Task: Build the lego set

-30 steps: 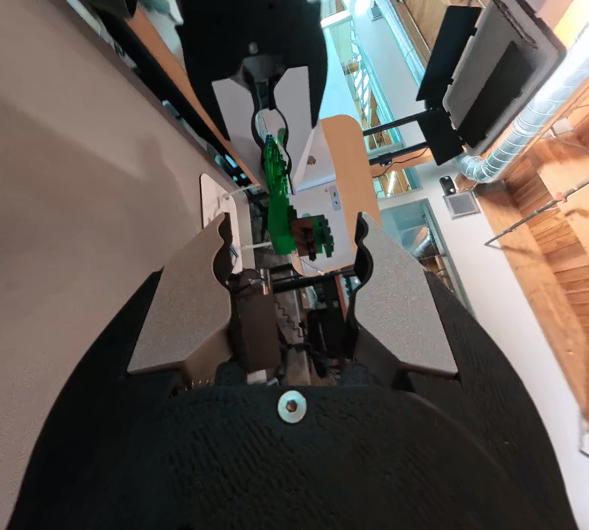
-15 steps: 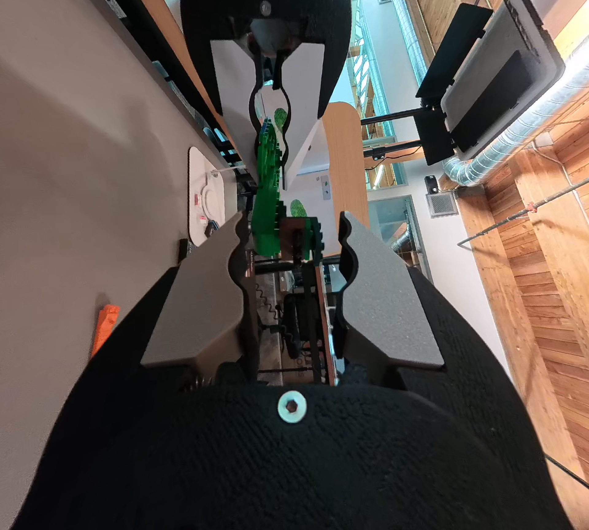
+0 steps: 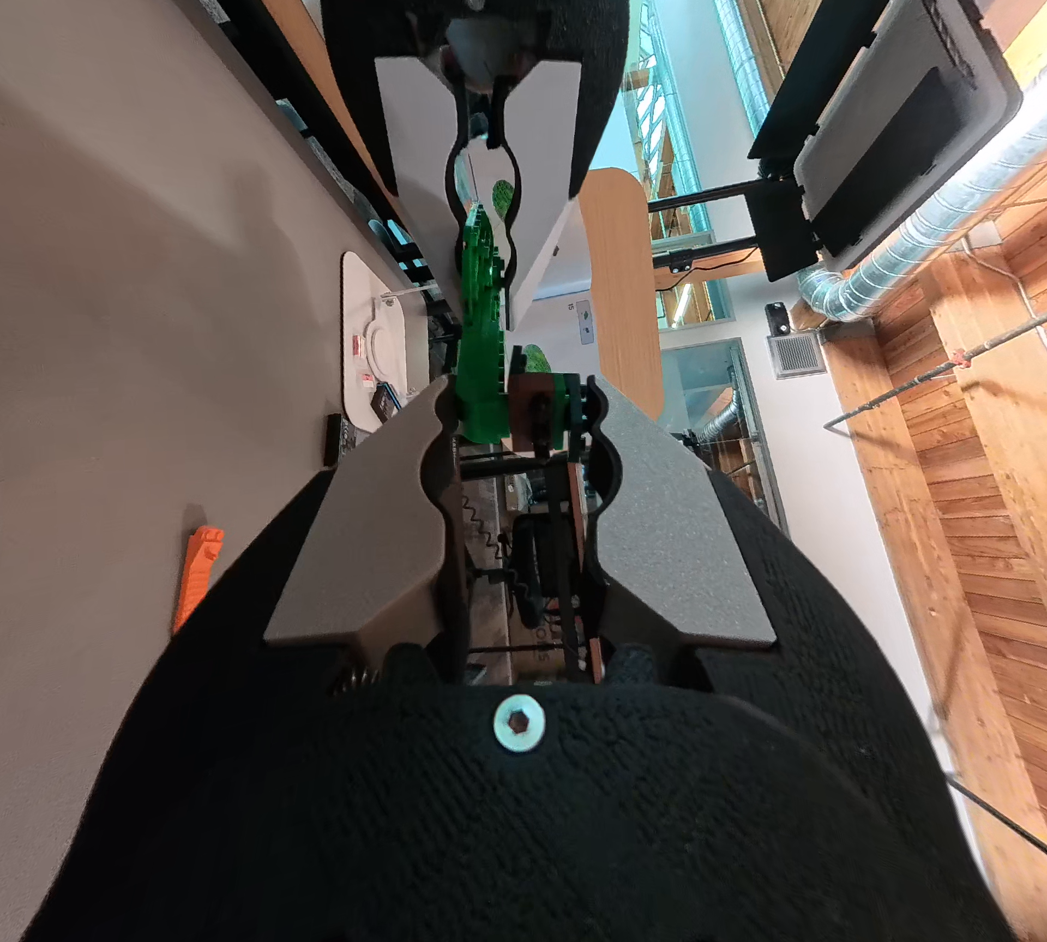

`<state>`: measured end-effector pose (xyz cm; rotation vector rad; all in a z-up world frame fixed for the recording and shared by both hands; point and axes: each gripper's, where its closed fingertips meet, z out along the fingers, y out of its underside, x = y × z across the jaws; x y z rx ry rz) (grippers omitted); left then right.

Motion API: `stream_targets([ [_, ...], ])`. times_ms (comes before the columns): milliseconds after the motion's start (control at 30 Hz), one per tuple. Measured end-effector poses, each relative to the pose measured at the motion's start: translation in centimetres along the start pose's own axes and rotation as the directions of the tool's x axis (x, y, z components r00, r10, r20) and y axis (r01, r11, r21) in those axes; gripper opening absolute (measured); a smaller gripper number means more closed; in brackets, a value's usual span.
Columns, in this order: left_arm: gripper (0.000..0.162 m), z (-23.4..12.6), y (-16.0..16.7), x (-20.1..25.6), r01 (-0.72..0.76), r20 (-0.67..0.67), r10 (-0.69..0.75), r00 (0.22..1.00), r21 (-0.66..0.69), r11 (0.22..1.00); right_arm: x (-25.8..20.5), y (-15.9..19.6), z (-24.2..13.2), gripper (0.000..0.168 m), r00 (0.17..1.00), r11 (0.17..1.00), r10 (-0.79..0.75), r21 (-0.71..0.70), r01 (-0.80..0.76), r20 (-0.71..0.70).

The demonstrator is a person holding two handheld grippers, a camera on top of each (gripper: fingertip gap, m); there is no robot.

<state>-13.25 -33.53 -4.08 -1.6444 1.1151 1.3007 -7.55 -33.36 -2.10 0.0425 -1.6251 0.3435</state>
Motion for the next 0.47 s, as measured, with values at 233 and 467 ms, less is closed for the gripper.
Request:
stream_targets([
  [233, 0.013, 0.31, -0.01, 0.09, 0.004, -0.007, -0.004, 1.000, -0.021, 1.000, -0.10, 0.00, -0.10, 0.043, 1.000, 1.000, -0.014, -0.004, 0.014, 0.006],
  [467, 0.013, 0.31, -0.15, 0.29, -0.017, -0.020, 0.016, 1.000, -0.042, 0.999, -0.57, 0.14, -0.29, 0.043, 0.998, 0.999, -0.045, -0.014, 0.045, 0.035],
])
